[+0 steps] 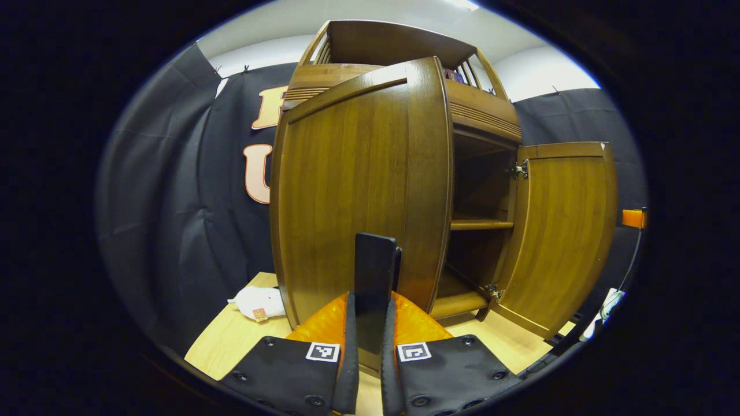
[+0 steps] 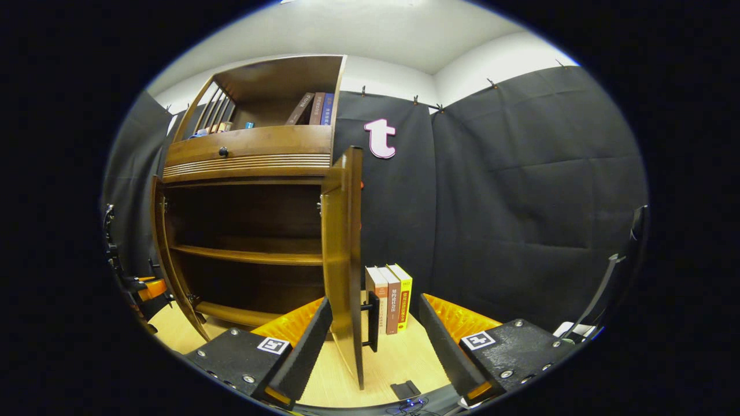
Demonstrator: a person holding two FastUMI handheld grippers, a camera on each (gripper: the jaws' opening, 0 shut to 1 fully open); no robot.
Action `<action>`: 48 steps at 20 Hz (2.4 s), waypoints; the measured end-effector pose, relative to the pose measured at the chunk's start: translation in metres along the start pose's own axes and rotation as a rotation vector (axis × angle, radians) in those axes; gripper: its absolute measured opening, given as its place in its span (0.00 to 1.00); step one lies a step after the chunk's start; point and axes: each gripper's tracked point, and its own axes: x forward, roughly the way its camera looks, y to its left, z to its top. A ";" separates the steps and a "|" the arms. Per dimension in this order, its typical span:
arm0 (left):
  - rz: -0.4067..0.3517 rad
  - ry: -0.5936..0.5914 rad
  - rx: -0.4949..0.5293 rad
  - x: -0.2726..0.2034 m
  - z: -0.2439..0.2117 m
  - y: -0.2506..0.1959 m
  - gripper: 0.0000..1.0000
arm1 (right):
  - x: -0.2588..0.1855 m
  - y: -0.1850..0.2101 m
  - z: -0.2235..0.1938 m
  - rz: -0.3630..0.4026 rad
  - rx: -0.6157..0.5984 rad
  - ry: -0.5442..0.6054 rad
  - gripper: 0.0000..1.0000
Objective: Open the right door of the double-door shoe cabinet with the right hand, and open the left door with the left hand.
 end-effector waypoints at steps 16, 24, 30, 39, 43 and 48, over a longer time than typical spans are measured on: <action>0.095 -0.011 0.033 -0.061 0.004 0.095 0.15 | -0.005 0.123 0.003 0.132 0.012 -0.008 0.92; 0.115 -0.005 0.020 -0.070 0.008 0.137 0.09 | -0.005 0.154 0.001 0.176 0.004 0.001 0.92; 0.144 -0.010 0.016 -0.080 0.013 0.168 0.09 | -0.007 0.168 -0.004 0.197 0.002 0.011 0.92; 0.214 -0.013 -0.007 -0.119 0.033 0.193 0.08 | -0.009 0.190 -0.005 0.233 0.011 0.008 0.93; 0.228 0.001 -0.030 -0.146 0.059 0.180 0.11 | -0.010 0.188 0.003 0.231 0.012 -0.001 0.92; 0.231 -0.037 -0.009 -0.161 0.110 0.159 0.07 | -0.014 0.179 0.014 0.215 0.005 -0.007 0.92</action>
